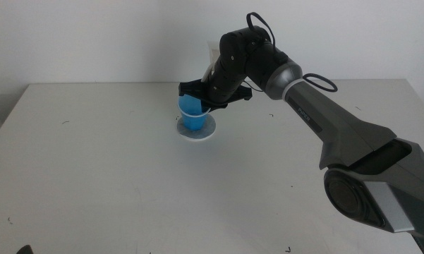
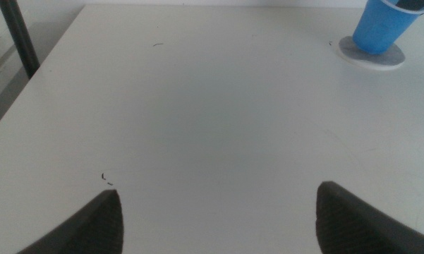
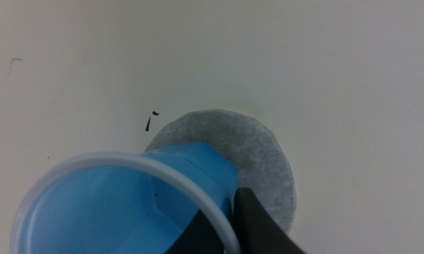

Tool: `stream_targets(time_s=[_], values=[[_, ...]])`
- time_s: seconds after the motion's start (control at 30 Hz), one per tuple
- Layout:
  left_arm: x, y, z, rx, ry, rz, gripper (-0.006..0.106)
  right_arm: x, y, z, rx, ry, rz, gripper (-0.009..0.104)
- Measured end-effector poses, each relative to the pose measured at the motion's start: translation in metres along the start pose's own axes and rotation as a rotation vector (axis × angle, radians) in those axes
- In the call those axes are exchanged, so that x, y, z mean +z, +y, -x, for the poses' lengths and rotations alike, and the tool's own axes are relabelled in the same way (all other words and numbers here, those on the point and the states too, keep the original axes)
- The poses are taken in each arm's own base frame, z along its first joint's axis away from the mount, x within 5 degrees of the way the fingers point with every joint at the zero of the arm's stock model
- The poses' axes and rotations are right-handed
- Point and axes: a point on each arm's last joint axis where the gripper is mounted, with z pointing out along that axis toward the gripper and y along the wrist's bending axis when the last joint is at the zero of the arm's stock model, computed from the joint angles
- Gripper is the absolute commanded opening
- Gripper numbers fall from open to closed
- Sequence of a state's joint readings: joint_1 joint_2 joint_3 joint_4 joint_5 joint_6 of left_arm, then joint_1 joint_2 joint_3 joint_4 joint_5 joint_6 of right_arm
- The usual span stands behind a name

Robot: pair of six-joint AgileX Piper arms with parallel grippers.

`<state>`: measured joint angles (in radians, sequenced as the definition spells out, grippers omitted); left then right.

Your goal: Place an empty cup on a cup mat.

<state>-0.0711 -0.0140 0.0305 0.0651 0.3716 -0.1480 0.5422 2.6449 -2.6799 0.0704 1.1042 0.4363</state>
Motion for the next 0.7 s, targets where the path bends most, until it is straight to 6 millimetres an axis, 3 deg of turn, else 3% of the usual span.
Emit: stream_targets(time_s=[0.43, 0.7], values=[[0.0000, 0.0000, 0.0000, 0.000, 0.000, 0.000, 0.105, 0.0062, -0.0034, -0.0034, -0.005, 0.020, -0.023, 0.002], [0.0000, 0.0000, 0.0000, 0.000, 0.000, 0.000, 0.105, 0.0084, -0.0048, -0.0056, -0.005, 0.038, -0.034, 0.032]])
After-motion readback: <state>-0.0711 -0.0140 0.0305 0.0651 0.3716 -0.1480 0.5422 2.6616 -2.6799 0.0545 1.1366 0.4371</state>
